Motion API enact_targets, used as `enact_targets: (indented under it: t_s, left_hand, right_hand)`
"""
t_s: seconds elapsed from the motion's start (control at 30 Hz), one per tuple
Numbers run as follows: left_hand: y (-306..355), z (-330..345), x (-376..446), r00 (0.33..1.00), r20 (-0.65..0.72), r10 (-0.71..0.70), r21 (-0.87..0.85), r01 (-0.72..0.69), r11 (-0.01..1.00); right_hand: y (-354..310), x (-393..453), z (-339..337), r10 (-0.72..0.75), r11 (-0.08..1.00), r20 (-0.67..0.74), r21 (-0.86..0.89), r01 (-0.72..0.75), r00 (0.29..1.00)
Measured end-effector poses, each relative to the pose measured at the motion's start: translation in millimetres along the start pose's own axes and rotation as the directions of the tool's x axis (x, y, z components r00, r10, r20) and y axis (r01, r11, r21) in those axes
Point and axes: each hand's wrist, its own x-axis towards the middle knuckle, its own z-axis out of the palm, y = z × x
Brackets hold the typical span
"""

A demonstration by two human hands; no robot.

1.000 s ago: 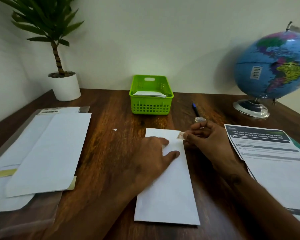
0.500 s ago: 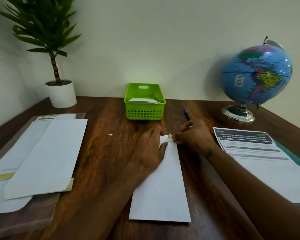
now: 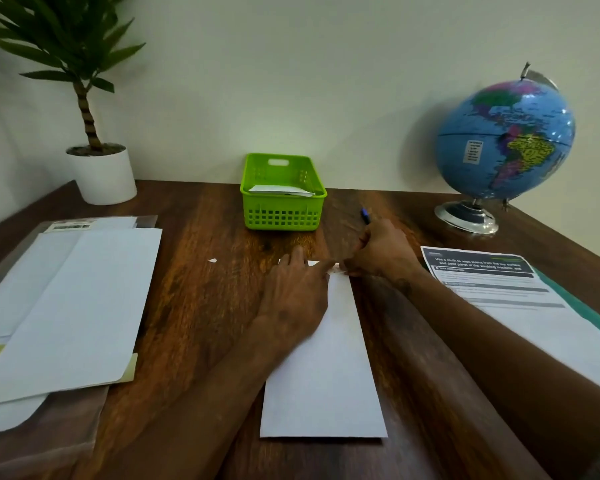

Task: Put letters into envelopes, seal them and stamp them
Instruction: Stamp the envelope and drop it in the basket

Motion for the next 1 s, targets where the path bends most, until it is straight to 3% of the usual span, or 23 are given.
enact_targets:
  t_s: [0.3,0.53,1.0]
  left_hand:
    - [2,-3,0,1.000,0.020,-0.013,-0.002,0.013,1.000]
    - [4,-3,-1,0.999,0.022,-0.032,-0.040,0.033,0.999]
    - [2,-2,0,0.998,0.037,-0.051,-0.059,0.053,0.997]
  right_hand:
    - [1,2,1,0.006,1.000,-0.010,-0.001,-0.006,1.000]
    - [-3,6,7,0.064,0.988,-0.021,0.141,-0.061,0.998]
    - [-9,5,7,0.139,0.981,0.024,0.130,-0.141,0.990]
